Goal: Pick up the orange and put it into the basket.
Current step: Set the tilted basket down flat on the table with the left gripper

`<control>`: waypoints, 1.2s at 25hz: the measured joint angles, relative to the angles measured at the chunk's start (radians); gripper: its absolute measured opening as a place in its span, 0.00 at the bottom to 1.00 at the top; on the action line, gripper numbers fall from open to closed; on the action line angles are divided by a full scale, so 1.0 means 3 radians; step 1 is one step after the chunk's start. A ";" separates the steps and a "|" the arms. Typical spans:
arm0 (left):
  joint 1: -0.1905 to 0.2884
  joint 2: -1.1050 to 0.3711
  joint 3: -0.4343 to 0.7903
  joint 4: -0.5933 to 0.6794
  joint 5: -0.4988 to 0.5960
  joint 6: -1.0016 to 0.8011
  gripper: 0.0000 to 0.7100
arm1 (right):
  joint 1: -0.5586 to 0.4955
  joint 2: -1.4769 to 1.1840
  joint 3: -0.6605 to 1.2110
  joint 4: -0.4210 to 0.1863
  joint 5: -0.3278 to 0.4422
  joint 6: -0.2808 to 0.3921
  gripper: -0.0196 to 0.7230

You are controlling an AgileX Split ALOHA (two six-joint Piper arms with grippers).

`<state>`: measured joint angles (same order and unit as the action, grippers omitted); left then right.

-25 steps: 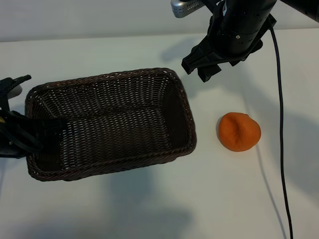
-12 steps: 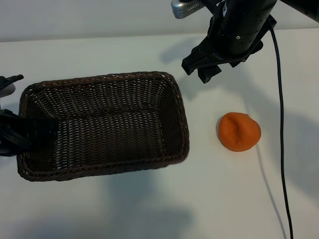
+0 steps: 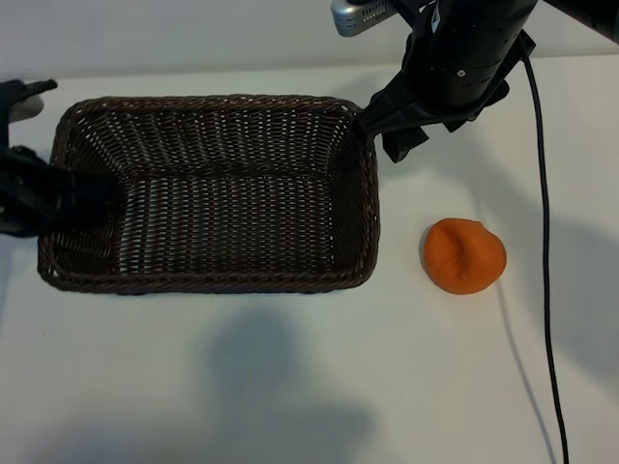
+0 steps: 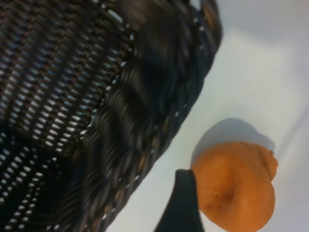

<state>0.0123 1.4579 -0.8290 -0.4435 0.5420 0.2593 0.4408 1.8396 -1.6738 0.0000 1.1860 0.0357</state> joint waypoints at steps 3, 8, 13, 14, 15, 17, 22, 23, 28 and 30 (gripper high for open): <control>0.0000 0.0169 -0.0088 -0.0007 0.0008 0.0028 0.22 | 0.0000 0.0000 0.0000 0.0000 0.0000 0.0000 0.83; 0.0000 0.0366 -0.0116 -0.0089 -0.0094 0.0089 0.22 | 0.0000 0.0000 0.0000 0.0000 0.0000 0.0000 0.83; 0.0000 0.0524 -0.0116 -0.0456 -0.0262 0.0369 0.22 | 0.0000 0.0000 0.0000 0.0000 -0.0003 0.0003 0.83; 0.0000 0.0548 -0.0116 -0.0562 -0.0284 0.0460 0.22 | 0.0000 0.0000 0.0000 0.0000 -0.0003 0.0003 0.83; 0.0000 0.0581 -0.0116 -0.0679 -0.0306 0.0534 0.22 | 0.0000 0.0000 0.0000 0.0000 -0.0005 0.0003 0.83; 0.0000 0.0657 -0.0118 -0.0876 -0.0340 0.0700 0.22 | 0.0000 0.0000 0.0000 0.0000 -0.0007 0.0003 0.83; 0.0000 0.0832 -0.0119 -0.1084 -0.0395 0.0868 0.21 | 0.0000 0.0000 0.0000 0.0000 -0.0009 0.0000 0.83; 0.0000 0.0865 -0.0119 -0.1096 -0.0403 0.0870 0.21 | 0.0000 0.0000 0.0000 0.0000 -0.0013 0.0000 0.83; 0.0000 0.0941 -0.0119 -0.1110 -0.0446 0.0883 0.21 | 0.0000 0.0000 0.0000 0.0000 -0.0013 0.0000 0.83; 0.0000 0.0941 -0.0122 -0.1110 -0.0457 0.0884 0.21 | 0.0000 0.0000 0.0000 0.0000 -0.0013 0.0000 0.83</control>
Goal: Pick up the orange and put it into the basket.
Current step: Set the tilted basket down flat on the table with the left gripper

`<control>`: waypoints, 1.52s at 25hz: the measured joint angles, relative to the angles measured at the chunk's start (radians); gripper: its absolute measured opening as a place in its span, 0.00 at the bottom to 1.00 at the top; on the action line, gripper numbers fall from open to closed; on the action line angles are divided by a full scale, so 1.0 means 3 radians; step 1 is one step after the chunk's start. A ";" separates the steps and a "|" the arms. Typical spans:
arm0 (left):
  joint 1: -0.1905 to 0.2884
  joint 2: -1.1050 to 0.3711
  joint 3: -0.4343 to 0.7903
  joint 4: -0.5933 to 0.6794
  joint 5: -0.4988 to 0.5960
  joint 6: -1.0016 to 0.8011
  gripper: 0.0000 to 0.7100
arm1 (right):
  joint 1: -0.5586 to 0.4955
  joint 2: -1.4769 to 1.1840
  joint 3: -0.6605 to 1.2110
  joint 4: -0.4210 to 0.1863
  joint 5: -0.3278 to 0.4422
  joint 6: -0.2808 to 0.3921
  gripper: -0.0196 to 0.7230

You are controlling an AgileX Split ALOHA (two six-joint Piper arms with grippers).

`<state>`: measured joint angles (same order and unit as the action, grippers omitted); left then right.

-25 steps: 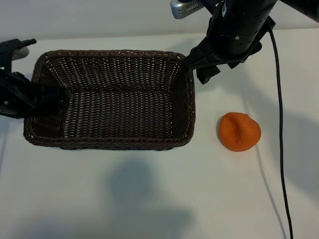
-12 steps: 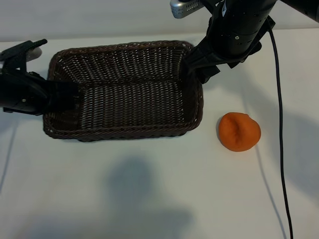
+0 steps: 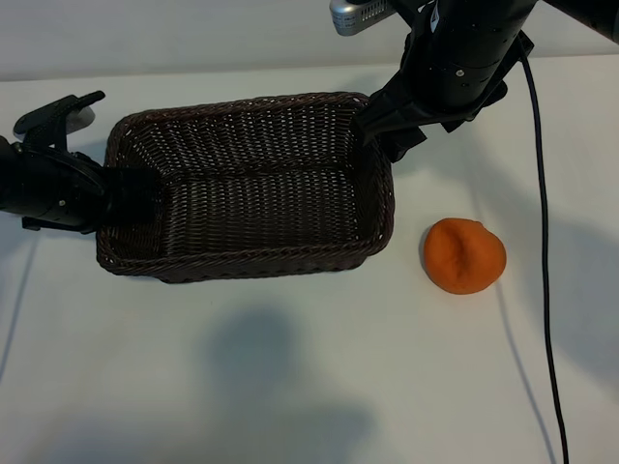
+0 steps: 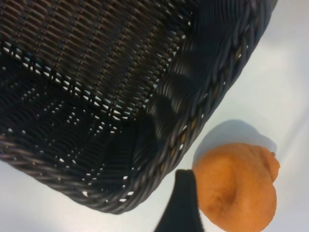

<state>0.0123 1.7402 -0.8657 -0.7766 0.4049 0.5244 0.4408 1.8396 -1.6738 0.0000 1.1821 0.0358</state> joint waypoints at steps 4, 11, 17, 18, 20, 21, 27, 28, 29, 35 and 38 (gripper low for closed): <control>0.0000 0.0000 0.0000 0.0030 0.0007 0.0013 0.21 | 0.0000 0.0000 0.0000 0.0000 0.0000 0.0003 0.83; 0.0000 0.0000 0.0000 0.0048 0.0018 0.0015 0.21 | 0.0000 0.0000 0.0000 0.0036 0.0000 0.0003 0.83; 0.0000 0.0000 0.0000 0.0057 0.0066 0.0015 0.21 | 0.0000 0.0000 0.0000 0.0043 0.0000 0.0000 0.83; 0.0000 0.0000 0.0000 0.0057 0.0075 0.0015 0.21 | 0.0000 0.0000 0.0000 0.0046 0.0000 0.0000 0.83; 0.0000 0.0000 0.0000 0.0057 0.0082 0.0015 0.21 | 0.0000 0.0000 0.0000 0.0050 0.0000 0.0000 0.83; 0.0000 0.0003 0.0000 0.0057 0.0086 0.0015 0.21 | 0.0000 0.0000 0.0000 0.0050 0.0000 0.0000 0.83; 0.0000 0.0161 0.0000 0.0058 0.0115 0.0009 0.21 | 0.0000 0.0000 0.0000 0.0052 0.0000 0.0000 0.83; 0.0000 0.0164 0.0000 0.0058 0.0115 0.0003 0.21 | 0.0000 0.0000 0.0000 0.0052 0.0000 0.0000 0.83; 0.0000 0.0164 0.0000 0.0056 0.0116 -0.0001 0.21 | 0.0000 0.0000 0.0000 0.0052 0.0000 0.0000 0.83; 0.0000 0.0164 0.0000 0.0055 0.0103 -0.0005 0.21 | 0.0000 0.0000 0.0000 0.0056 0.0003 0.0000 0.83; 0.0000 0.0164 0.0000 0.0055 0.0103 -0.0005 0.21 | 0.0000 0.0000 0.0000 0.0056 0.0003 0.0000 0.83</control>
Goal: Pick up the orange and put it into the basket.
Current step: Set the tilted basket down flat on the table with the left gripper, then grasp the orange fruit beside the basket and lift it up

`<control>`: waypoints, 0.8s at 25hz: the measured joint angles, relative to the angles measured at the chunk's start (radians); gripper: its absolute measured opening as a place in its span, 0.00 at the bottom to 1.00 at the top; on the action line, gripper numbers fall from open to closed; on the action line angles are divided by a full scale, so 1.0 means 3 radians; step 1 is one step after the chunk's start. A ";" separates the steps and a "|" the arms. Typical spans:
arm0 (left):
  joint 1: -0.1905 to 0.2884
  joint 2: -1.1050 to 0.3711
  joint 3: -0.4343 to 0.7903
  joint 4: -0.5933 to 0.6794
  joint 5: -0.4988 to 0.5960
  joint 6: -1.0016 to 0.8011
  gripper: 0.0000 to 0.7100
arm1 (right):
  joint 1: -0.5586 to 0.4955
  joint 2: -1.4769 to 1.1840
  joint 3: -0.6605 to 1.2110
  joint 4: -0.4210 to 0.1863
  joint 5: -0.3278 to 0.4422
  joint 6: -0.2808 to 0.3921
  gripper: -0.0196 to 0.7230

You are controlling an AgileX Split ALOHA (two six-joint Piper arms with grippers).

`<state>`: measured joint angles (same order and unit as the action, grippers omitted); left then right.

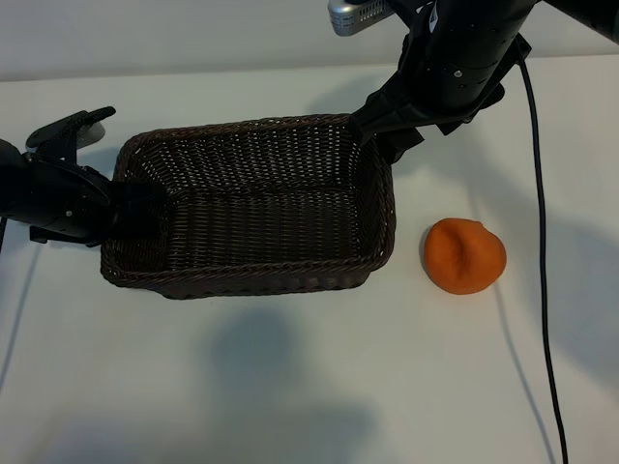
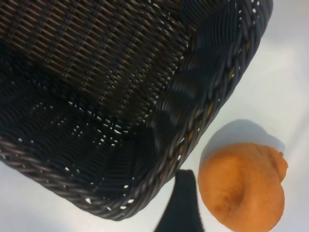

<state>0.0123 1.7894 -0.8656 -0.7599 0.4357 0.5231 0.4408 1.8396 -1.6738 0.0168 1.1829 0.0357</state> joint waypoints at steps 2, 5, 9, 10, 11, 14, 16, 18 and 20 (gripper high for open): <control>0.0000 0.0000 0.0000 0.0000 0.0010 -0.0010 0.21 | 0.0000 0.0000 0.0000 0.0000 0.0003 0.0000 0.83; 0.0000 0.0000 0.0000 -0.0004 0.0021 -0.0010 0.26 | 0.0000 0.0000 0.0000 0.0000 0.0013 0.0000 0.83; 0.0000 -0.0007 0.0000 -0.0063 0.0104 -0.0010 0.60 | 0.0000 0.0000 0.0000 0.0000 0.0033 0.0000 0.83; 0.0000 -0.0021 0.0000 -0.0063 0.0115 -0.0010 0.68 | 0.0000 0.0000 0.0000 0.0000 0.0042 0.0000 0.83; 0.0000 -0.0033 0.0000 -0.0065 0.0118 -0.0010 0.77 | 0.0000 0.0000 0.0000 0.0000 0.0043 0.0000 0.83; 0.0000 -0.0105 0.0000 -0.0073 0.0130 -0.0014 0.91 | 0.0000 0.0000 0.0000 0.0000 0.0051 0.0000 0.83; 0.0000 -0.0150 0.0000 -0.0073 0.0143 -0.0014 0.91 | 0.0000 0.0000 0.0000 0.0000 0.0055 0.0000 0.83; 0.0000 -0.0207 0.0000 -0.0073 0.0169 -0.0014 0.90 | 0.0000 0.0000 0.0000 0.0000 0.0058 0.0000 0.83; 0.0000 -0.0287 0.0000 -0.0073 0.0187 -0.0014 0.87 | 0.0000 0.0000 0.0000 0.0000 0.0064 0.0000 0.83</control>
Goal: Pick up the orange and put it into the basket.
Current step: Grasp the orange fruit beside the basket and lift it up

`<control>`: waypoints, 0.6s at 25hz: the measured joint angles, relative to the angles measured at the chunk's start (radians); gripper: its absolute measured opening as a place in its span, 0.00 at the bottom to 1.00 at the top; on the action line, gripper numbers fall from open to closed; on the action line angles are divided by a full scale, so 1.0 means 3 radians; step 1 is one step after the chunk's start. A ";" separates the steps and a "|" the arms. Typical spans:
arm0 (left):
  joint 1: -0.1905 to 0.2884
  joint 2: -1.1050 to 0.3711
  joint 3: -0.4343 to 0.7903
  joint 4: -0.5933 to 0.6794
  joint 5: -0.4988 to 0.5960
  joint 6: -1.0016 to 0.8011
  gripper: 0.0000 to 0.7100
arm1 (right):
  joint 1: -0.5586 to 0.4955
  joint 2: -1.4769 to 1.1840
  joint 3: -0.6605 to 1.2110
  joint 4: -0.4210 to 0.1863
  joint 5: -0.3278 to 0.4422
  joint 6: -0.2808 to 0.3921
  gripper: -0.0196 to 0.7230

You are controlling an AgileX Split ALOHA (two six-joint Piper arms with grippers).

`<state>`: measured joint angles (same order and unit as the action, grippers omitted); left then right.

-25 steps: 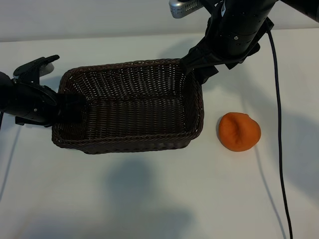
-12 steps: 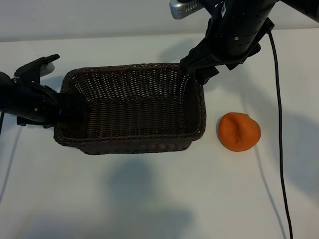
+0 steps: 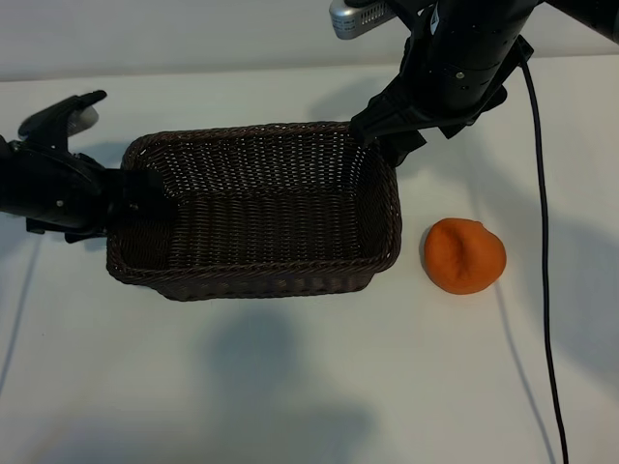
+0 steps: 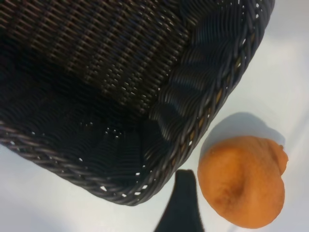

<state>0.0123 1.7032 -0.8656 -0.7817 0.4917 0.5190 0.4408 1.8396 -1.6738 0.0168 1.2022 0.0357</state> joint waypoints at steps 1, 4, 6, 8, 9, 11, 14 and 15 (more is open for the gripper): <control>0.0000 -0.0047 0.0000 0.0000 0.0009 0.0000 0.86 | 0.0000 0.0000 0.0000 0.0000 0.0007 0.0000 0.83; 0.0003 -0.0178 0.0000 0.0000 0.0041 0.0000 0.85 | 0.0000 0.0000 0.0000 0.0000 0.0017 0.0000 0.83; 0.0003 -0.0259 0.0000 0.0014 0.0071 -0.0001 0.85 | 0.0000 0.0000 0.0000 0.0000 0.0021 0.0000 0.83; 0.0003 -0.0363 0.0000 0.0027 0.0113 -0.0004 0.84 | 0.0000 0.0000 0.0000 0.0000 0.0021 0.0000 0.83; 0.0003 -0.0409 -0.0010 0.0038 0.0137 -0.0005 0.84 | 0.0000 0.0000 0.0000 0.0000 0.0021 0.0000 0.83; 0.0003 -0.0516 -0.0073 0.0084 0.0211 -0.0024 0.84 | 0.0000 0.0000 0.0000 0.0000 0.0021 0.0000 0.83; 0.0003 -0.0668 -0.0212 0.0241 0.0328 -0.0184 0.84 | 0.0000 0.0000 0.0000 0.0001 0.0021 0.0000 0.83; 0.0003 -0.0706 -0.0257 0.0337 0.0368 -0.0271 0.84 | 0.0000 0.0000 0.0000 0.0001 0.0024 0.0000 0.83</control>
<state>0.0131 1.4914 -0.9426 -0.6806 0.6022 0.4376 0.4408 1.8396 -1.6738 0.0172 1.2094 0.0357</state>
